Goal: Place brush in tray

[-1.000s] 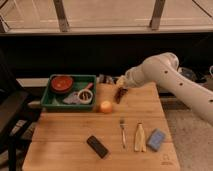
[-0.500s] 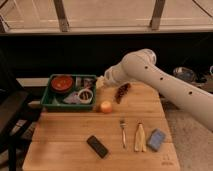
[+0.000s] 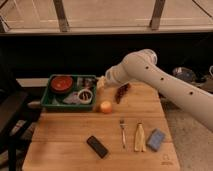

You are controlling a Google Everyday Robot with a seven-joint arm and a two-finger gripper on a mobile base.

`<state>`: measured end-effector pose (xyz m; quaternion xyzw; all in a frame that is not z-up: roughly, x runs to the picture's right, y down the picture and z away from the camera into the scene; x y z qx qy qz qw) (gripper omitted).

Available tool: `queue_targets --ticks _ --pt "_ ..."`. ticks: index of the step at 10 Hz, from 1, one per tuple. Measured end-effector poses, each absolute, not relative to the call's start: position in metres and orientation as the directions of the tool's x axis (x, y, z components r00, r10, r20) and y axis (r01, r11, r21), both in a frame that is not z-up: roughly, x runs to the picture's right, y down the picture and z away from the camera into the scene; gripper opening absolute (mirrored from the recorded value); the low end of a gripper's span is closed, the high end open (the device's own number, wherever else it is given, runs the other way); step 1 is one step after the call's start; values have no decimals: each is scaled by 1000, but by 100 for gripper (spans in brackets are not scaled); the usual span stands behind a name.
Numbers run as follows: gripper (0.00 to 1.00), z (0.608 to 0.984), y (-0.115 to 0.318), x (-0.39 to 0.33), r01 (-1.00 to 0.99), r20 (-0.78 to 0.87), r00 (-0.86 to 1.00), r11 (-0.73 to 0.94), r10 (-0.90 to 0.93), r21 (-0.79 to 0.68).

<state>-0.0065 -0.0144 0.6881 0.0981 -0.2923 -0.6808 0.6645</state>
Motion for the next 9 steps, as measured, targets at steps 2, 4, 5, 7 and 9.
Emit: queue_targets --ticks 2,4,5,7,9 --pt "0 691 -20 -4 852 228 -94 40 -969 521" --pt "0 709 -34 -6 853 195 -103 14 -975 521" --pt "0 723 -44 -7 854 180 -105 4 -978 521" --pt "0 754 -58 -6 857 157 -112 -16 -981 515" --pt "8 775 -56 -5 855 159 -123 -24 -979 517"
